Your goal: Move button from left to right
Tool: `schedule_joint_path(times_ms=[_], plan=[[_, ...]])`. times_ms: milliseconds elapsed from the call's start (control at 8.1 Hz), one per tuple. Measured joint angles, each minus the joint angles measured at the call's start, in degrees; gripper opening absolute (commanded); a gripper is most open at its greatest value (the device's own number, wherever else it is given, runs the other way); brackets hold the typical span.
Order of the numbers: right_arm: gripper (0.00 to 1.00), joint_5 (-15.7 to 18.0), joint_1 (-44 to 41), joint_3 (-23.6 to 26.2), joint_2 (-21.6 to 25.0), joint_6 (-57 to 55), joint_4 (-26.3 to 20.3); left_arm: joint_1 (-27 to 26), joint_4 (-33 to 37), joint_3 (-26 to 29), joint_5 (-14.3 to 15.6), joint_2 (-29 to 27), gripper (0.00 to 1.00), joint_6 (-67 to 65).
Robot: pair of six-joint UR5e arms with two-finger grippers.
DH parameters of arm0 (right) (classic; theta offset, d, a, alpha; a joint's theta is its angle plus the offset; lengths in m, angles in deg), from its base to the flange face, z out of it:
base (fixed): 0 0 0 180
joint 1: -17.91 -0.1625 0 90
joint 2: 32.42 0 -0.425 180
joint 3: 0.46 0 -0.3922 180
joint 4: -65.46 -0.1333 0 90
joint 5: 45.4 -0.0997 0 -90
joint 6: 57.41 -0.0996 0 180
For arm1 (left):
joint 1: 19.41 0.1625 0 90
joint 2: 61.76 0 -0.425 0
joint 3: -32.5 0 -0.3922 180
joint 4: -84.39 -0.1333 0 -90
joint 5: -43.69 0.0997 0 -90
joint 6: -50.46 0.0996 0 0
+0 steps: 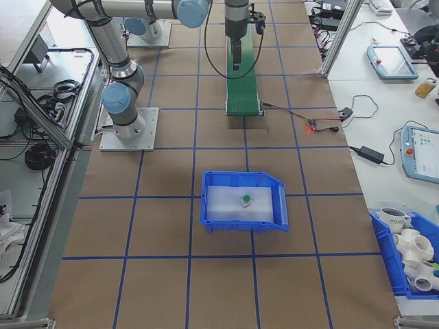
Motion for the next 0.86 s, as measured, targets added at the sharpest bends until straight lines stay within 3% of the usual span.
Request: schedule_joint_path(times_ms=[370,864], plan=[[1.00,-0.03,-8.60,0.05,-0.45,-11.99,-2.01,-0.05,0.13,-1.11,-0.03,0.49,1.00,0.21],[1.00,0.16,-10.01,0.06,-0.76,-14.01,-2.48,-0.12,-0.20,-1.50,-0.19,0.28,1.00,-0.23]])
